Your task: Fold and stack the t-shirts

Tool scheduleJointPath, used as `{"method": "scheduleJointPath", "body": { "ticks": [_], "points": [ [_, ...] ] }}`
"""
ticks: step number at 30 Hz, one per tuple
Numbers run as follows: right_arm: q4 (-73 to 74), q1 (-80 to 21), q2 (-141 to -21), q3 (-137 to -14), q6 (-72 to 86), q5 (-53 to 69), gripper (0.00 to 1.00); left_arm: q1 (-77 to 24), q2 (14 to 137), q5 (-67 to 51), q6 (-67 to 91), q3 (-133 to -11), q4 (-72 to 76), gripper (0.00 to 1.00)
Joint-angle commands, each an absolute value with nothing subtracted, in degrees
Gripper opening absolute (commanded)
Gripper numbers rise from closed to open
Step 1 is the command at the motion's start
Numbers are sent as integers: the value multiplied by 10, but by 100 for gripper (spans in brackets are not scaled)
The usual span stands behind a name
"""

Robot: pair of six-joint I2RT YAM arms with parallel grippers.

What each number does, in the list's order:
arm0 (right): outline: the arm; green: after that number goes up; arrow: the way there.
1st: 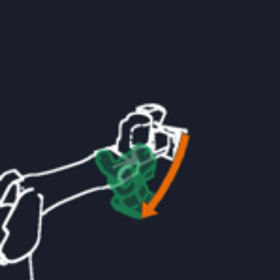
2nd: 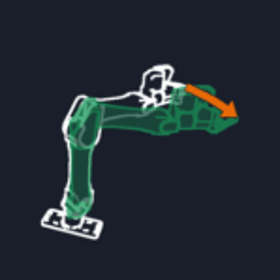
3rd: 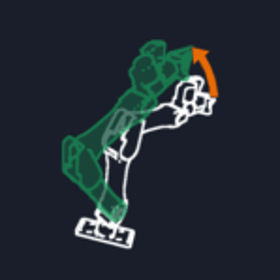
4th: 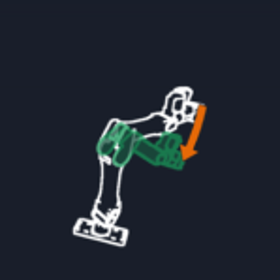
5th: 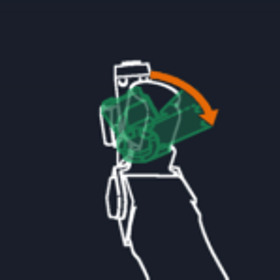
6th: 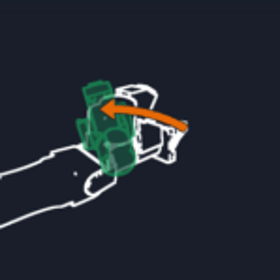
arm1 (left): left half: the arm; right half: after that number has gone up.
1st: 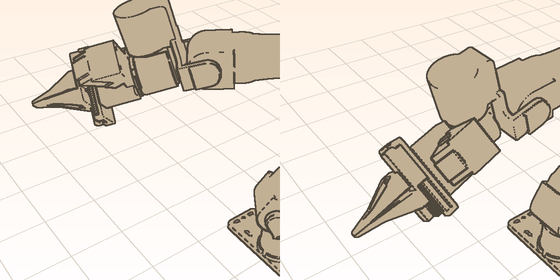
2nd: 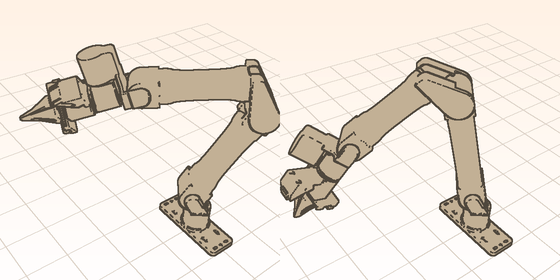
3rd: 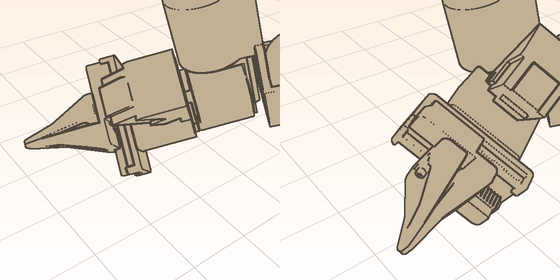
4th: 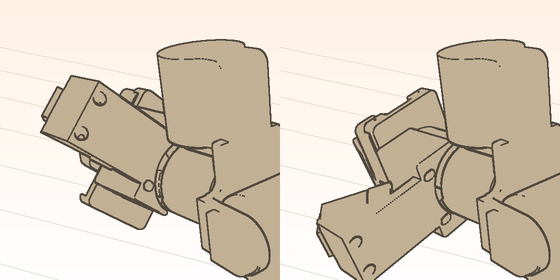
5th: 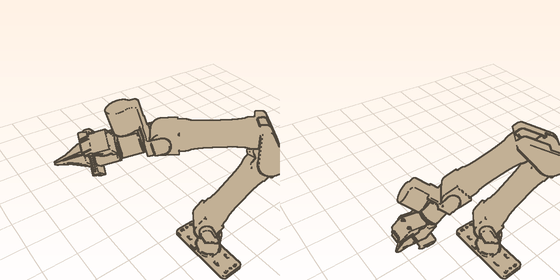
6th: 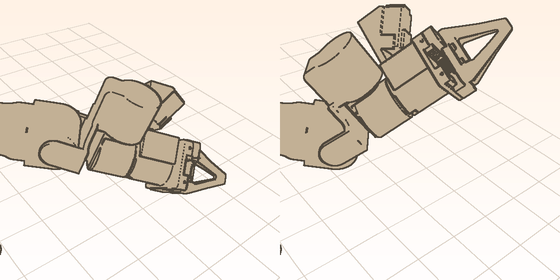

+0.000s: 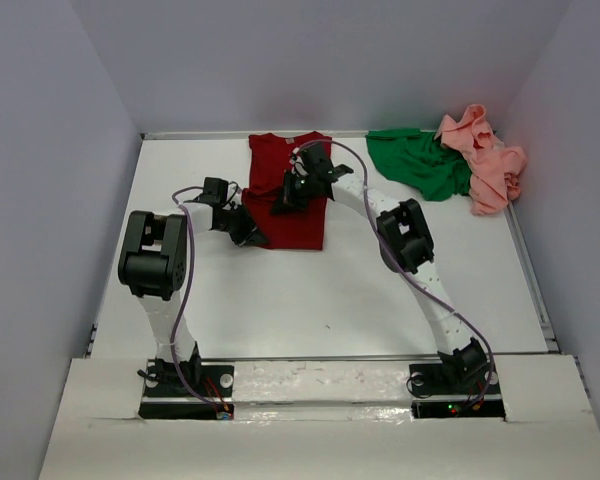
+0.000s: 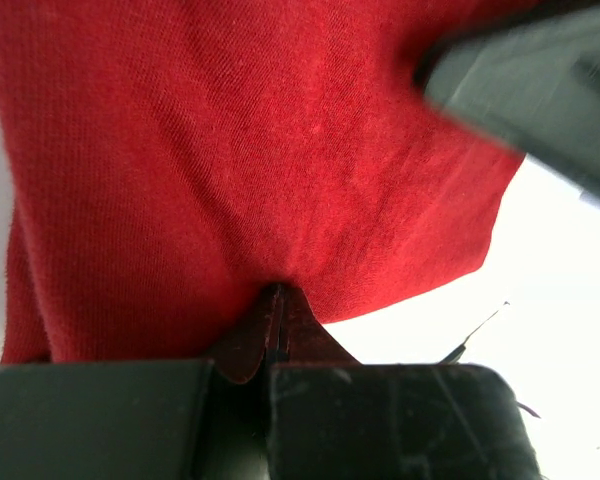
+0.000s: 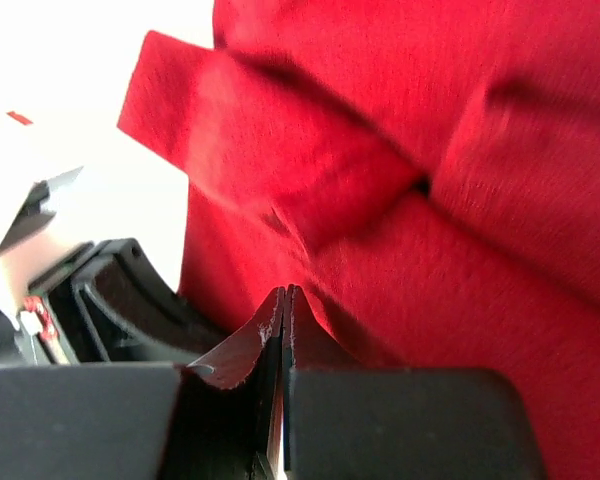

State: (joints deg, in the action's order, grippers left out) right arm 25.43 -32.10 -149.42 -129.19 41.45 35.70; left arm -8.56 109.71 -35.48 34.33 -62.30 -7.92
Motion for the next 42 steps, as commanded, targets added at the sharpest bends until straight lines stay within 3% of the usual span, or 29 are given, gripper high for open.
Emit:
{"method": "scheduleJointPath", "body": {
  "ticks": [1,23,30,35,42],
  "points": [
    [214,-326,-1520,-1355,374,299,0,-90,1083,-318,315,-610,-134,0],
    [60,-287,-1543,-1443,322,119,0,-90,1005,-310,288,-547,-188,0],
    [92,-273,-1519,-1451,330,191,0,-90,992,-304,286,-531,-191,0],
    [115,-273,-1442,-1318,373,297,0,-91,1012,-303,287,-556,-184,0],
    [159,-311,-1333,-1154,358,326,0,-91,1042,-302,286,-601,-185,0]
  ]
}}
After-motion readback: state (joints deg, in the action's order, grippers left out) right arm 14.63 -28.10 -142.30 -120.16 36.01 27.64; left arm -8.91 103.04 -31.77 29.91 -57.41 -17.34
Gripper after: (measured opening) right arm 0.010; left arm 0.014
